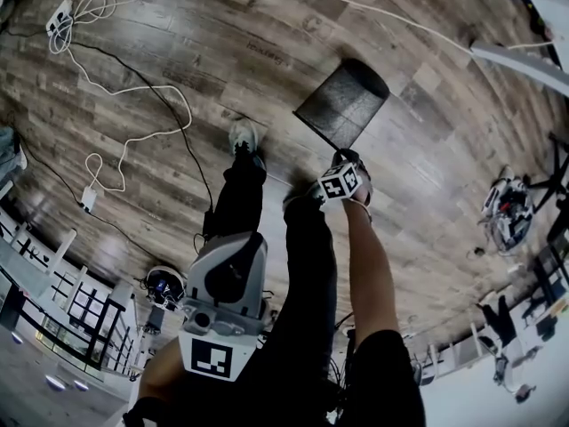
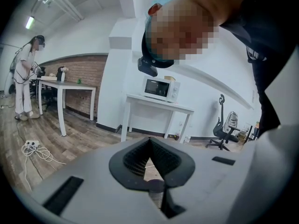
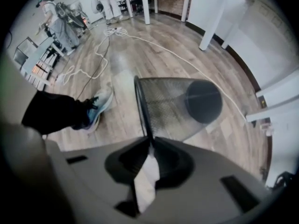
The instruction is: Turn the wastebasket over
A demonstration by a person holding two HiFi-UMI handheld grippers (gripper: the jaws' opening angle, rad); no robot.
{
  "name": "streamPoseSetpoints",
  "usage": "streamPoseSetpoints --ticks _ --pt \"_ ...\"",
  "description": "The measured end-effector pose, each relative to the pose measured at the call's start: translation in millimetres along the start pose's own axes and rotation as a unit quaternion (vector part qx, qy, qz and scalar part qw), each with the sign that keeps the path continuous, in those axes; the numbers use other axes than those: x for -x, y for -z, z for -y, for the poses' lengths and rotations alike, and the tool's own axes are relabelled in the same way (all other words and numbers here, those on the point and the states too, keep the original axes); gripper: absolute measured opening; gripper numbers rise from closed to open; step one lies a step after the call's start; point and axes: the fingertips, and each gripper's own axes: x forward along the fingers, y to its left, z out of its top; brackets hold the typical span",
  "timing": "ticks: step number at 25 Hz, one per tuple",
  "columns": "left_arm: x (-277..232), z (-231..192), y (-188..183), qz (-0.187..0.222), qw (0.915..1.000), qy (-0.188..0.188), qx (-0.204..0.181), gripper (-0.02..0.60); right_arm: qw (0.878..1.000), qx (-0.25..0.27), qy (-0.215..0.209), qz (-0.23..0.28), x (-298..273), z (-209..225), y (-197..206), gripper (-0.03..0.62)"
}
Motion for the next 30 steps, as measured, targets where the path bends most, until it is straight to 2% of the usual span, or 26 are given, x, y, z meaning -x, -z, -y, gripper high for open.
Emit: streamPoseSetpoints --ticks 9,15,20,23,30 --pt "0 -4 -4 0.001 1.0 0.001 0.007 0.034 0.997 -0.049 -0.036 0.05 23 18 -25 0.056" --pt "-2 -8 -3 -0.006 0.9998 0.001 0.021 0.034 0.989 -0.086 -0.085 0.083 42 29 -44 0.055" --pt "-7 -10 5 -0.028 0.9992 -0.006 0.029 0.034 0.978 -0.148 -0.108 0.102 65 49 -53 0.055" --pt "-10 -10 9 -0.036 0.9988 -0.005 0.033 0.034 0.967 -0.19 -0.123 0.119 72 58 -54 0.055" --pt "-29 -9 20 -0.047 0.9968 0.019 0.062 0.034 0.944 -0.254 -0.156 0.14 82 75 -56 0.055"
